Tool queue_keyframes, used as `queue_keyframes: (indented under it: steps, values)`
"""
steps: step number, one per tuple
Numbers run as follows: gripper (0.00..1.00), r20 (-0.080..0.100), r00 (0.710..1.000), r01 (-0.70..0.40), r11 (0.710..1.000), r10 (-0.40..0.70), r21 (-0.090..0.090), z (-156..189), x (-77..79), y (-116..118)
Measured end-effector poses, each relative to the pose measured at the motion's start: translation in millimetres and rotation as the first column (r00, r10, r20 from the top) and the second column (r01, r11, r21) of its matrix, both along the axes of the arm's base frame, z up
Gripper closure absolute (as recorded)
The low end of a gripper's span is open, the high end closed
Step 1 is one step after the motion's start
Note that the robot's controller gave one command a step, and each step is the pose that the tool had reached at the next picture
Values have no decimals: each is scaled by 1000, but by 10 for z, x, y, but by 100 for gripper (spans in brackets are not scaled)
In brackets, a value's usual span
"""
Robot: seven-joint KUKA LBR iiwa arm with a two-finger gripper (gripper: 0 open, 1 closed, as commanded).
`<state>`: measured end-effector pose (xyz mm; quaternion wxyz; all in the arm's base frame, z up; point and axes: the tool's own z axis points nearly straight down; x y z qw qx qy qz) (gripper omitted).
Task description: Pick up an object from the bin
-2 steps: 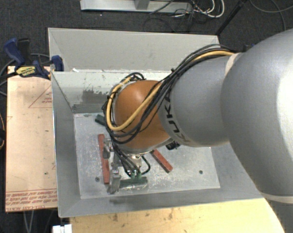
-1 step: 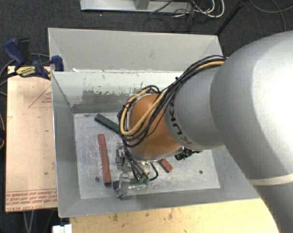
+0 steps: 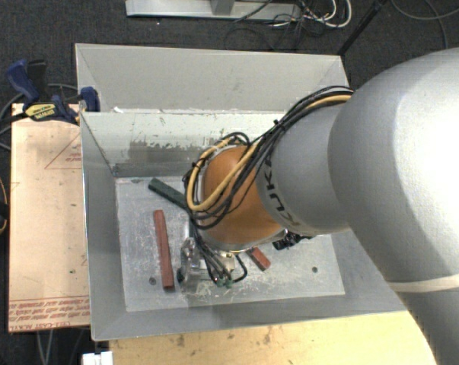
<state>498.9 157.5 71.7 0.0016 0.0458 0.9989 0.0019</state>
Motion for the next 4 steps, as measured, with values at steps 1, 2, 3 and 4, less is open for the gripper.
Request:
queue_keyframes:
  steps: [1, 2, 3, 4]
  values:
    - [0, -3, 1000, 1, 1000, -1, -2, -18, -11, -10]
    - [100, -3, 1000, 0, 1000, 0, -1, -15, -11, -8]
    - [0, -3, 1000, 1, 1000, -1, -2, -20, -12, -11]
    - [100, -3, 1000, 1, 1000, -1, -1, -15, -11, -9]
